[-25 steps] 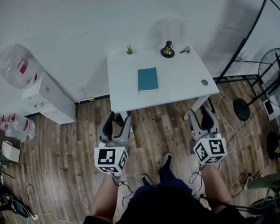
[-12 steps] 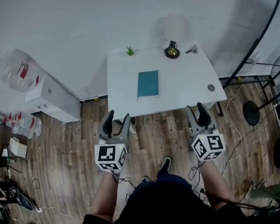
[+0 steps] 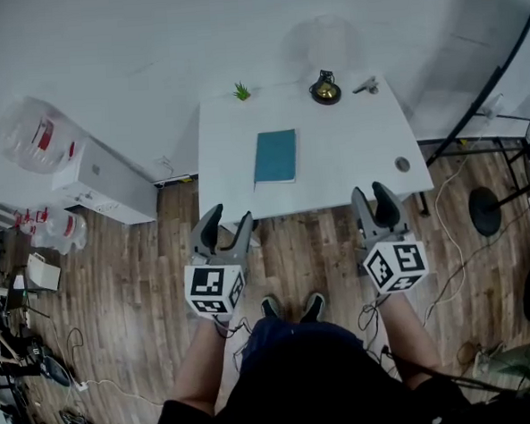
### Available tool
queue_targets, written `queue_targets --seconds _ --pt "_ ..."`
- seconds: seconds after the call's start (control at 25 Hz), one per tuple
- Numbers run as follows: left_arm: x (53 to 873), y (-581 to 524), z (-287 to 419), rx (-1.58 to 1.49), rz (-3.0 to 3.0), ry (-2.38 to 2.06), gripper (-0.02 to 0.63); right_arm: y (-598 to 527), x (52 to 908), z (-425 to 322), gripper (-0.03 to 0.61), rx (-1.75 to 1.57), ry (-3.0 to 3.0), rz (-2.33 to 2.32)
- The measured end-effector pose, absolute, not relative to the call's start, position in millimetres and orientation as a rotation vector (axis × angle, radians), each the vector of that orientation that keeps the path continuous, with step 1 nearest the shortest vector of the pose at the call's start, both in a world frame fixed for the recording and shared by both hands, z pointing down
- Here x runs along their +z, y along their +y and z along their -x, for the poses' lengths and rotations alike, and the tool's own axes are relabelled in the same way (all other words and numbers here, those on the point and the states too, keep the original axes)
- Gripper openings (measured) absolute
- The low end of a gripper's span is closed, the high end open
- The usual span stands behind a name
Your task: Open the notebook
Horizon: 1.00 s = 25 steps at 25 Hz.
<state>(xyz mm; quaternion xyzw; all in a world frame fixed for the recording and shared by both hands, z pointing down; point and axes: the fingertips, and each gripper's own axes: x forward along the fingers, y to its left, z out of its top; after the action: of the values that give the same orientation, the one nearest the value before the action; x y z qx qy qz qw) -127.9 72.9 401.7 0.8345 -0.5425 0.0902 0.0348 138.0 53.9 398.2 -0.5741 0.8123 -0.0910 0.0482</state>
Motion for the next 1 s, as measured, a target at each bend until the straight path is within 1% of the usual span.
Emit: queue_targets --seconds 0.24,0.6,1.0 --pt "415 45 111 0.292 -2.565 -1.627 0.230 38 407 -154 0.176 -0.301 2.442 1.789" --pt "456 -40 94 0.344 -2.559 -1.519 0.225 -19 402 -174 0.155 -0.261 2.375 1.918" --pt "520 -150 105 0.480 -2.502 -1.428 0.225 -125 406 -146 0.153 -0.281 2.333 2.041"
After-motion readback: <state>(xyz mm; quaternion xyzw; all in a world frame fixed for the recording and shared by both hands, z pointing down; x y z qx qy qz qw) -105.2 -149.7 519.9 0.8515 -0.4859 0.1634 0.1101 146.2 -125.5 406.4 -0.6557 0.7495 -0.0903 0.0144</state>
